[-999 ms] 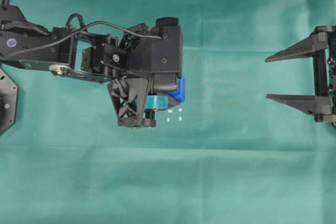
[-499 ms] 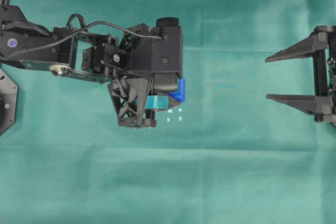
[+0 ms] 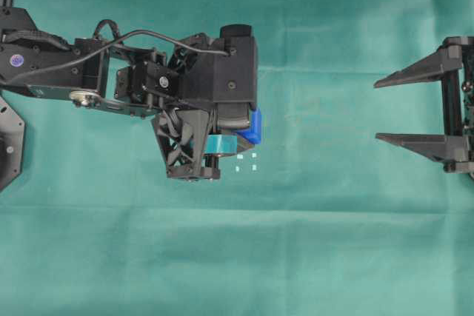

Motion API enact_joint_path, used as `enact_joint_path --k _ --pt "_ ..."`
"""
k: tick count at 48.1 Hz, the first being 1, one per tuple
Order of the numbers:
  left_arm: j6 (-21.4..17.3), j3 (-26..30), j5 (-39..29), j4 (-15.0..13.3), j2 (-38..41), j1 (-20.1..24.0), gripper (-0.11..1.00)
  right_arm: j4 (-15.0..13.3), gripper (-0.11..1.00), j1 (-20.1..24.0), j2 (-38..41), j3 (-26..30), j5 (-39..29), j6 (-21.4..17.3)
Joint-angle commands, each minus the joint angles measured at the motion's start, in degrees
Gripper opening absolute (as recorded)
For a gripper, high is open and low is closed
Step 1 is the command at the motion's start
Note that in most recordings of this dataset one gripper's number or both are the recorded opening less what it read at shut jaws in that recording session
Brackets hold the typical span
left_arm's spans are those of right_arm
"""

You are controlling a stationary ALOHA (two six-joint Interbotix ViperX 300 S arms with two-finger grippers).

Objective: Handover the blue block to the right arm after grasping it with the left arm, then place it in the designated position.
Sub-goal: 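Lift the blue cube with the left gripper off the table, then rotate the left gripper to hold the cube up toward the center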

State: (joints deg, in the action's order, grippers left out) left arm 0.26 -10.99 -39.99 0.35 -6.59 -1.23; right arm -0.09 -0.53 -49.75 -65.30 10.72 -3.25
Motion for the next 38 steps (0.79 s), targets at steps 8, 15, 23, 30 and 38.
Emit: enact_joint_path --k 8,15,23,30,38 --pt "0.0 1.6 0.4 0.2 -1.4 -0.1 0.46 -0.1 0.93 -0.1 0.3 1.7 0.2 0.1" --pt "0.0 1.6 0.5 0.2 -1.4 -0.1 0.46 0.0 0.93 -0.1 0.3 1.7 0.0 0.1" --pt "-0.1 1.7 0.5 0.2 -1.5 -0.1 0.46 -0.1 0.93 -0.2 0.3 1.7 0.0 0.1" --pt "-0.1 0.9 1.8 0.2 -2.6 -0.1 0.46 -0.1 0.93 -0.2 0.3 1.8 0.0 0.2" --pt "-0.4 -1.9 7.7 0.2 -5.2 -0.1 0.46 -0.1 0.93 -0.1 0.3 1.8 0.0 0.3"
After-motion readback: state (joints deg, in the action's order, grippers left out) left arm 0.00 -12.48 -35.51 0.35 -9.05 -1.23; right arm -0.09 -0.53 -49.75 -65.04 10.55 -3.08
